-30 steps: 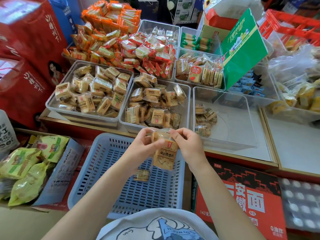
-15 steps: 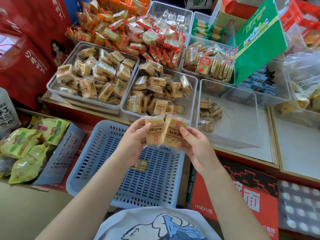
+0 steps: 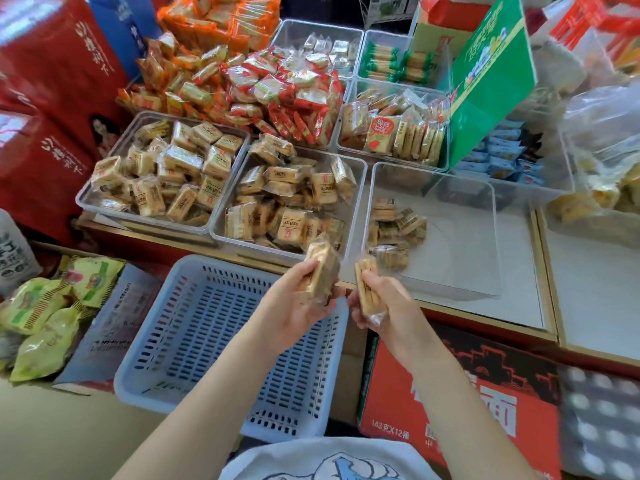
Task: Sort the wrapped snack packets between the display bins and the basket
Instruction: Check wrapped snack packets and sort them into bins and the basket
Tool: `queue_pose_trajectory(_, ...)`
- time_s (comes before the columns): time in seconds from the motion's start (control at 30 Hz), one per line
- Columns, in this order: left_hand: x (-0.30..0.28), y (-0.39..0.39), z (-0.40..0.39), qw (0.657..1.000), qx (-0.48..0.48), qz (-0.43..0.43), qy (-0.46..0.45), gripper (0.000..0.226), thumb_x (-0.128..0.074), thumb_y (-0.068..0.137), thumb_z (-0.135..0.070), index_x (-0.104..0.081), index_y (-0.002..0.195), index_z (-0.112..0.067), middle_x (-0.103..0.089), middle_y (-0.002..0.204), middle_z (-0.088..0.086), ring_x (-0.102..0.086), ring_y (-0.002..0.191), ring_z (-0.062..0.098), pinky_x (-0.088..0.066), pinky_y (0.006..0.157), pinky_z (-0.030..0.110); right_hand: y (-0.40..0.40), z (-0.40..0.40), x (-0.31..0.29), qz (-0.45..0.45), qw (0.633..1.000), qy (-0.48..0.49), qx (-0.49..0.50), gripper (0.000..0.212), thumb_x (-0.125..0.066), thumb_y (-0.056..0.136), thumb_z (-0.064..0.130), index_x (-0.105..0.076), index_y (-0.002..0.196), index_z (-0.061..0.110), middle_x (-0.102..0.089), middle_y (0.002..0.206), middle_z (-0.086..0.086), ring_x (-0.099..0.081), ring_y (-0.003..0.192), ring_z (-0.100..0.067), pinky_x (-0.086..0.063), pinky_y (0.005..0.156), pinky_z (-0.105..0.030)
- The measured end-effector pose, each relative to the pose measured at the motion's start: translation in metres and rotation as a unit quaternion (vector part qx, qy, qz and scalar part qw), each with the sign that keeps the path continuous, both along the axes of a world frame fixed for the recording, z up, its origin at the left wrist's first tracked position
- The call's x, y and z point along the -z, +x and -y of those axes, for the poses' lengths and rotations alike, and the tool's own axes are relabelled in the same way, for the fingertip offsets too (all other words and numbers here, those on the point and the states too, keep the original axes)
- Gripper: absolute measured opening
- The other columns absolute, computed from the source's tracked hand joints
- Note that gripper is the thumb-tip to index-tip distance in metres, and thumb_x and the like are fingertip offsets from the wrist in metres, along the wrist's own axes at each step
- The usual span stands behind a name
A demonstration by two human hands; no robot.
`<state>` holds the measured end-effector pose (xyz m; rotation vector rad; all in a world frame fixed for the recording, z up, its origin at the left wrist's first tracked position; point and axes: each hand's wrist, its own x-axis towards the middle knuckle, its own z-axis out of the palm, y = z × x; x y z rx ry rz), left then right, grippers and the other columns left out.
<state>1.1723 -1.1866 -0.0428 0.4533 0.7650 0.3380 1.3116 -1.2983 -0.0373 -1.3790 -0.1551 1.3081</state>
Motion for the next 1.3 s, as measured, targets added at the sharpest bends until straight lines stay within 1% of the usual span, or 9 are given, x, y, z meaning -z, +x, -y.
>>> queue_pose_trajectory(0.23,0.01,0.055,0.019,0.999,0.02,-0.029,0.039,0.044,-0.041,0.108,-0.036,-0.062,0.138,-0.01,-0.068,0.13,0.018,-0.07,0.108,0.03,-0.056,0.09,0.041,0.056,0.029,0.0,-0.026,0.996,0.031,0.084,0.04,-0.04,0.109,0.033,-0.066,0.126,0.009,-0.073,0.12,-0.017,-0.071,0.104,-0.029,-0.055,0.088,-0.045)
queue_pose_trajectory(0.5,0.015,0.111,0.03,0.973,0.102,-0.129,0.163,0.037,-0.048,0.105,-0.038,-0.063,0.129,-0.014,-0.071,0.127,0.012,-0.069,0.116,0.028,-0.053,0.102,0.043,0.108,0.042,0.015,0.011,0.996,0.022,0.082,0.038,-0.05,0.104,0.035,-0.062,0.128,0.009,-0.075,0.115,-0.013,-0.073,0.1,-0.027,-0.058,0.087,-0.041)
queue_pose_trajectory(0.7,0.031,0.167,0.024,0.891,0.159,-0.293,0.309,0.071,-0.041,0.091,-0.077,-0.063,0.131,-0.023,-0.068,0.127,-0.001,-0.061,0.119,0.017,-0.043,0.109,0.042,0.143,0.028,0.028,-0.041,0.992,0.023,0.118,0.038,-0.039,0.11,0.034,-0.065,0.127,0.011,-0.074,0.118,-0.013,-0.071,0.107,-0.025,-0.058,0.087,-0.039)
queue_pose_trajectory(0.87,0.051,0.214,0.018,0.833,0.164,-0.303,0.434,0.056,-0.029,0.111,-0.044,-0.064,0.082,-0.011,-0.062,0.081,0.006,-0.056,0.079,0.021,-0.043,0.069,0.026,0.166,0.012,0.043,-0.083,0.991,0.017,0.1,0.048,-0.033,0.108,0.046,-0.06,0.137,0.018,-0.072,0.125,-0.009,-0.069,0.116,-0.027,-0.052,0.103,-0.052)
queue_pose_trajectory(0.97,0.071,0.228,0.01,0.765,0.202,-0.358,0.495,0.052,-0.027,0.11,-0.044,-0.055,0.079,-0.013,-0.054,0.087,0.007,-0.046,0.088,0.023,-0.033,0.078,0.035,0.179,0.007,0.052,-0.061,0.994,0.004,0.089,0.046,-0.033,0.109,0.044,-0.061,0.136,0.018,-0.074,0.121,-0.008,-0.071,0.111,-0.024,-0.057,0.094,-0.044)
queue_pose_trajectory(1.1,0.089,0.235,0.004,0.807,0.242,-0.286,0.457,0.064,-0.019,0.109,-0.052,-0.066,0.081,-0.018,-0.066,0.083,0.006,-0.058,0.09,0.036,-0.046,0.084,0.045,0.188,0.0,0.063,-0.035,0.996,-0.009,0.087,0.041,-0.043,0.105,0.047,-0.063,0.13,0.021,-0.077,0.109,-0.003,-0.072,0.098,-0.02,-0.057,0.087,-0.04)
queue_pose_trajectory(1.17,0.085,0.234,0.0,0.814,0.268,-0.268,0.44,0.065,-0.018,0.111,-0.047,-0.07,0.105,-0.009,-0.07,0.108,0.012,-0.061,0.107,0.03,-0.047,0.091,0.035,0.195,-0.003,0.071,-0.016,0.996,-0.023,0.082,0.039,-0.052,0.101,0.048,-0.063,0.127,0.021,-0.077,0.11,-0.002,-0.072,0.099,-0.02,-0.057,0.092,-0.045)
queue_pose_trajectory(1.23,0.084,0.226,-0.007,0.753,0.255,-0.298,0.529,0.062,-0.022,0.107,-0.045,-0.066,0.122,-0.004,-0.061,0.132,0.015,-0.052,0.128,0.028,-0.04,0.105,0.036,0.204,-0.006,0.083,-0.009,0.993,-0.048,0.106,0.039,-0.056,0.1,0.047,-0.061,0.128,0.02,-0.076,0.113,-0.005,-0.072,0.102,-0.022,-0.058,0.095,-0.049)
queue_pose_trajectory(1.3,0.094,0.211,-0.016,0.633,0.224,-0.362,0.646,0.059,-0.029,0.102,-0.047,-0.058,0.139,-0.01,-0.043,0.156,0.013,-0.033,0.148,0.027,-0.02,0.121,0.041,0.216,-0.011,0.101,0.008,0.987,-0.091,0.135,0.043,-0.058,0.1,0.048,-0.055,0.131,0.02,-0.073,0.117,-0.006,-0.071,0.106,-0.023,-0.059,0.093,-0.047)
